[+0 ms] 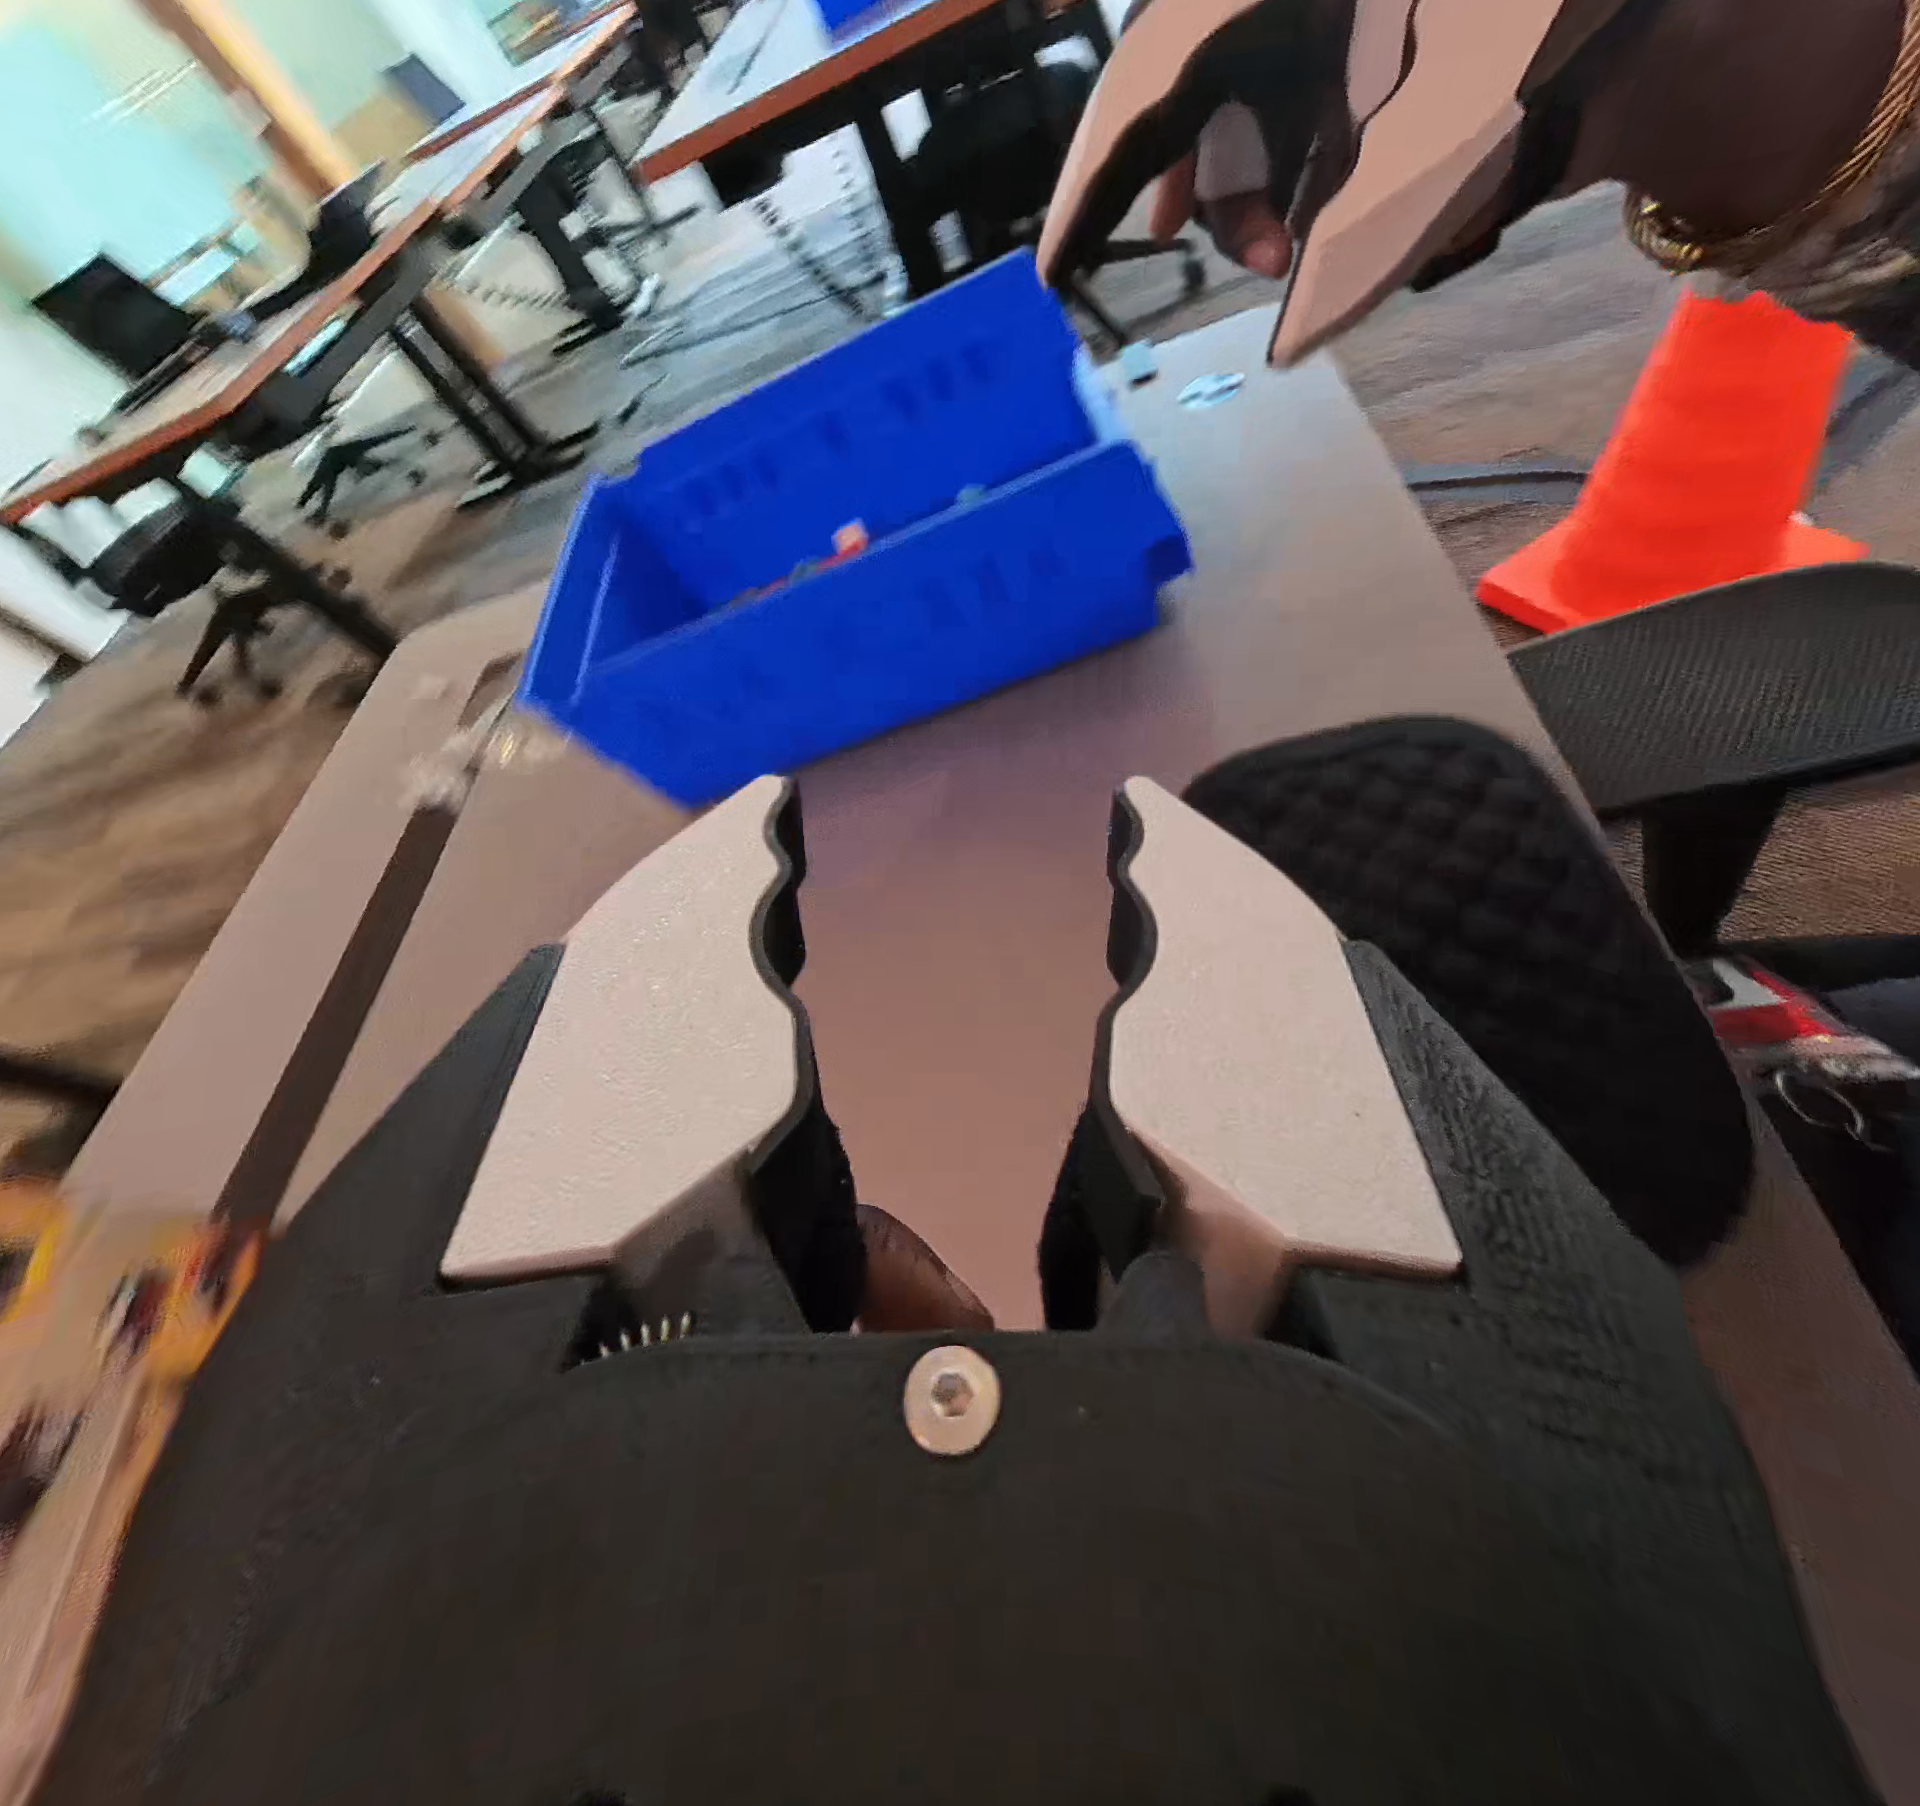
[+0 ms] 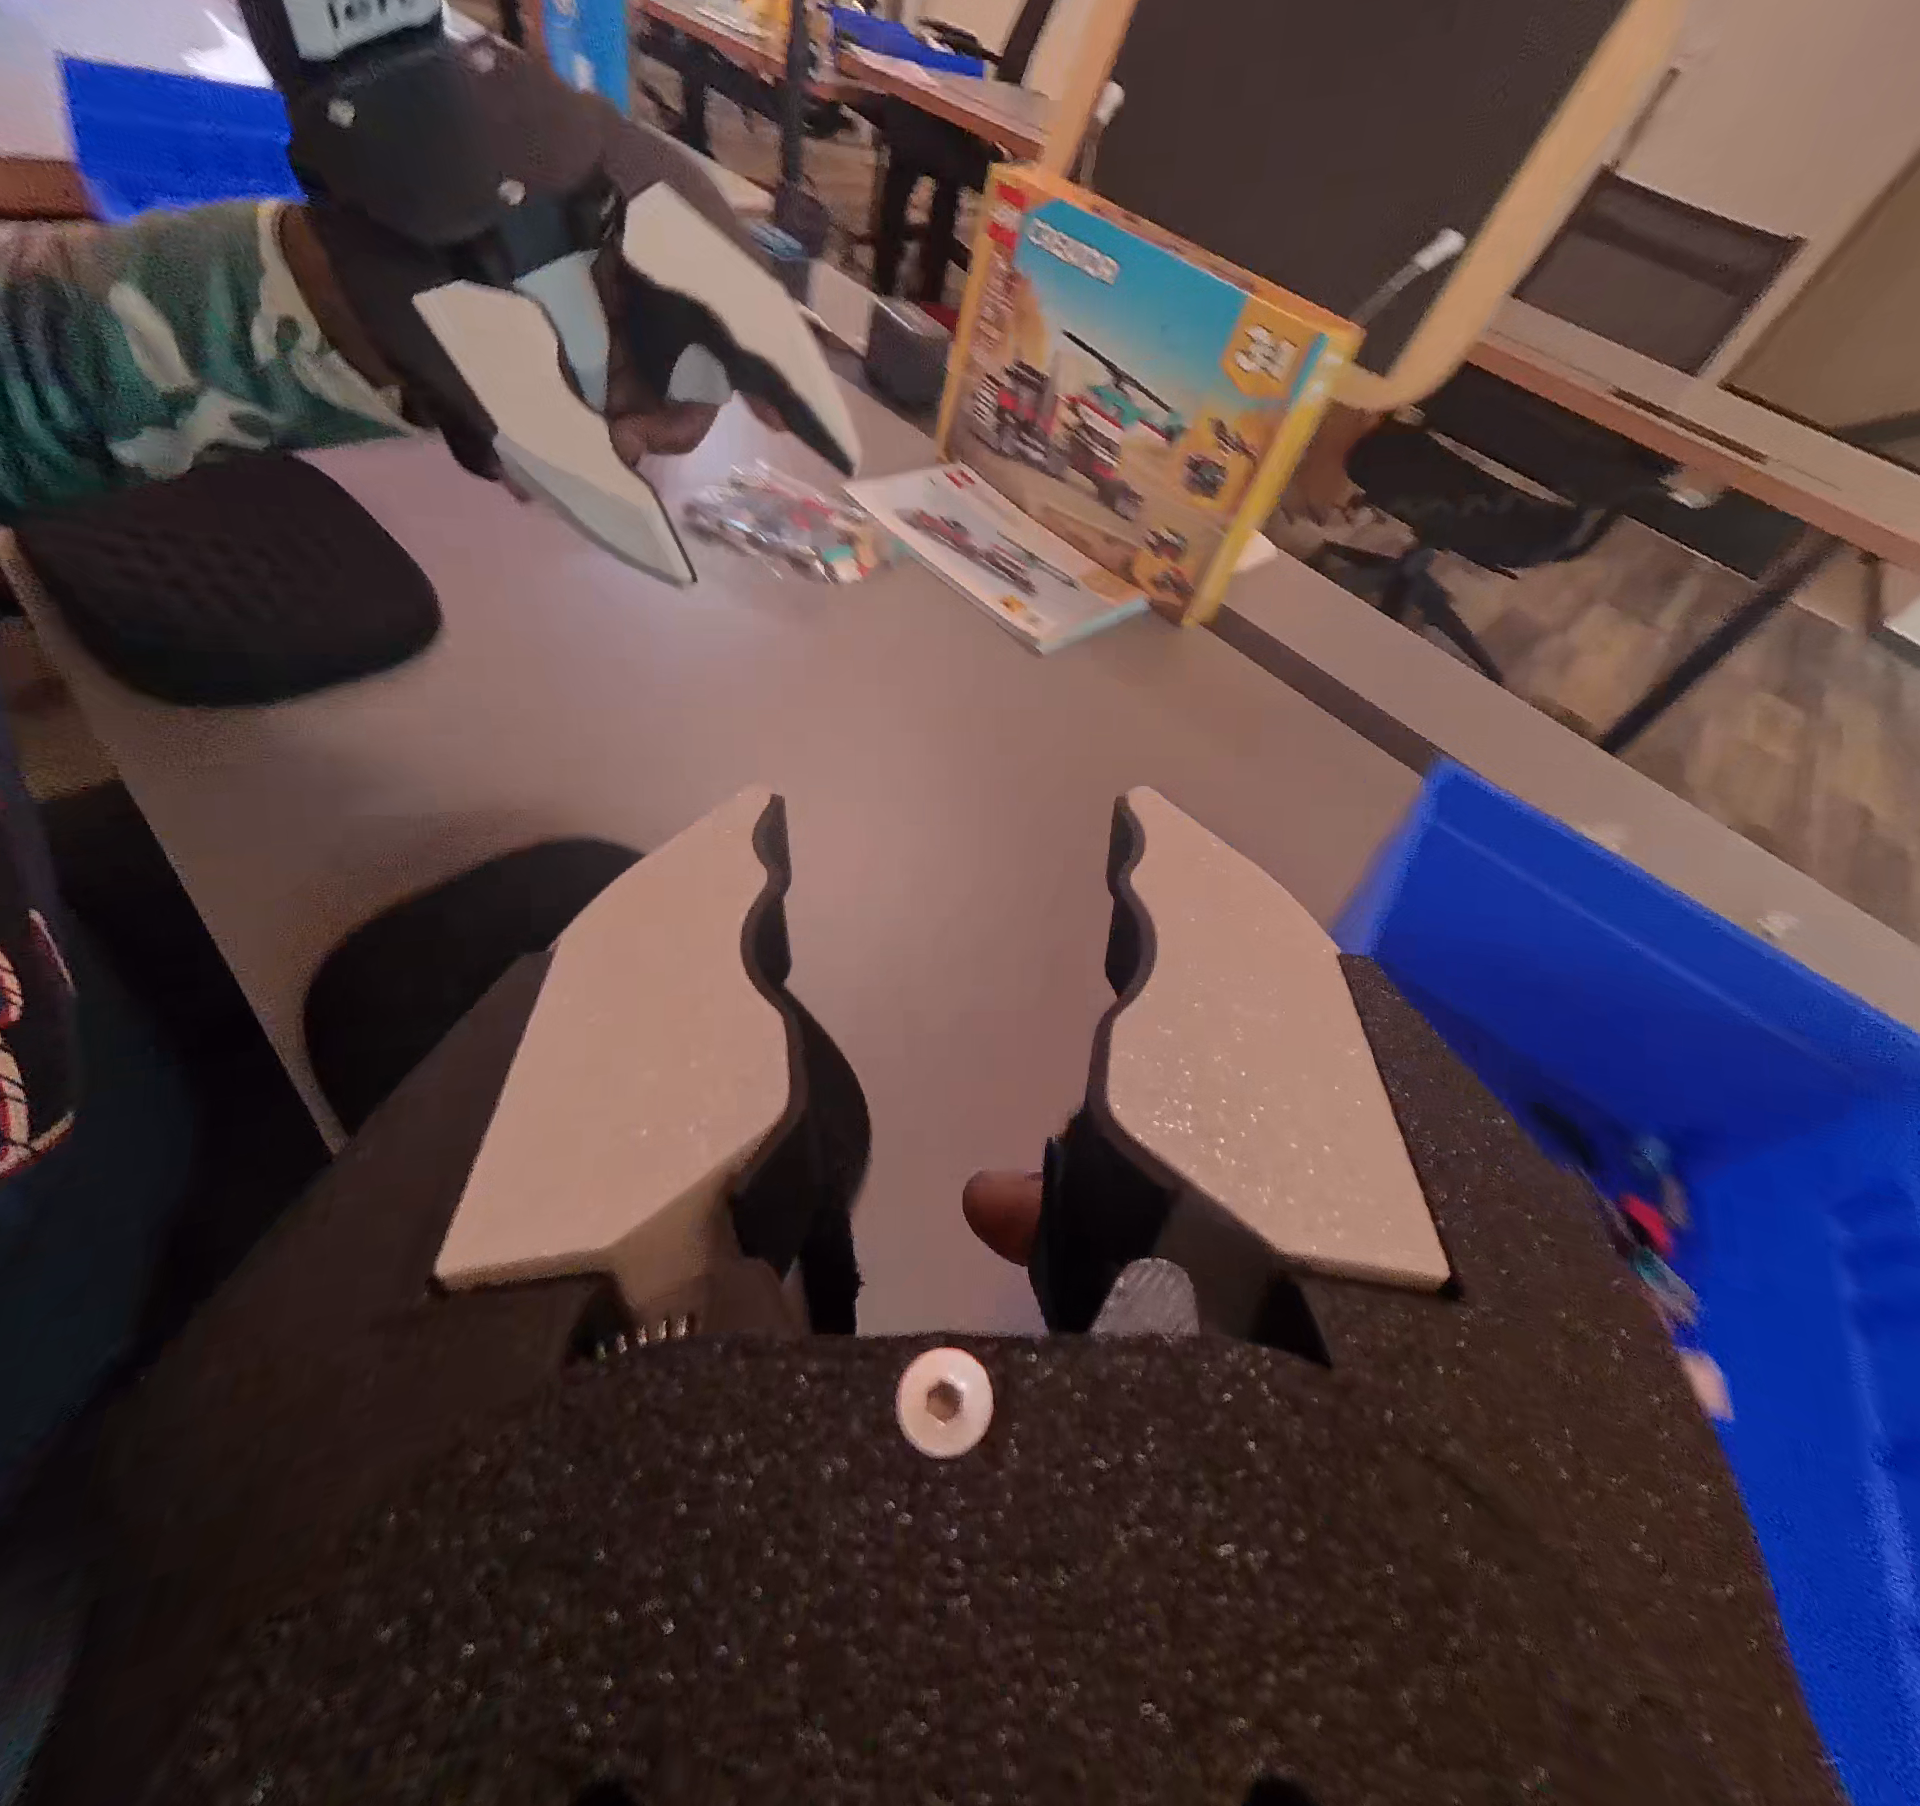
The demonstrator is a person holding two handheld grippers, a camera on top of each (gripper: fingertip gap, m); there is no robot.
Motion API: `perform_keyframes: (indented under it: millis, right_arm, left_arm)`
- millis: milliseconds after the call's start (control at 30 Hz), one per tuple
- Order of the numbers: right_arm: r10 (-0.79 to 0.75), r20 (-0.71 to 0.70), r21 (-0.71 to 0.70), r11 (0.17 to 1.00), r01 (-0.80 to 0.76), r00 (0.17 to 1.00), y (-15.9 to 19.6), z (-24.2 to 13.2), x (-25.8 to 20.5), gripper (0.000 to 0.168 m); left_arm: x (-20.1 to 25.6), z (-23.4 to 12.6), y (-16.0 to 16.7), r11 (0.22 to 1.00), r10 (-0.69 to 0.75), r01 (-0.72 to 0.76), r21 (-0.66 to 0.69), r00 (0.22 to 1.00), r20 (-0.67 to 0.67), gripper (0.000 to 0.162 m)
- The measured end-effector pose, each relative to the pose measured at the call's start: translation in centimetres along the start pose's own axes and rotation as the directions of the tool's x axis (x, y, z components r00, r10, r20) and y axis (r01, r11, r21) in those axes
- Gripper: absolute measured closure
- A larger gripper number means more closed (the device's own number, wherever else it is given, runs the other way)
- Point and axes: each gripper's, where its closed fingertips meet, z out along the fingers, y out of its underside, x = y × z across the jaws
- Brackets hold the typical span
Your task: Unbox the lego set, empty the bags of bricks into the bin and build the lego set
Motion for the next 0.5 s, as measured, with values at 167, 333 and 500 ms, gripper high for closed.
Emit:
perform_keyframes:
  millis: [167, 333, 500]
  right_arm:
    - [-0.004, 0.195, 0.044, 0.999, -0.005, 0.981, -2.1, 8.2, -3.2, 0.108]
    - [-0.137, 0.331, -0.004, 0.989, 0.147, 0.934, -1.9, 17.7, -5.0, 0.104]
    - [-0.245, 0.452, -0.134, 0.932, 0.337, 0.858, 1.4, 26.4, -5.9, 0.101]
  left_arm:
    - [-1.1, -8.3, 6.6, 0.984, -0.140, 0.162, -0.075, 0.962, 0.235, 0.108]
    - [-1.2, -14.0, 10.0, 0.958, -0.222, 0.273, -0.084, 0.897, 0.382, 0.108]
    - [-1.5, -17.2, 11.8, 0.951, -0.214, 0.293, -0.100, 0.855, 0.472, 0.110]
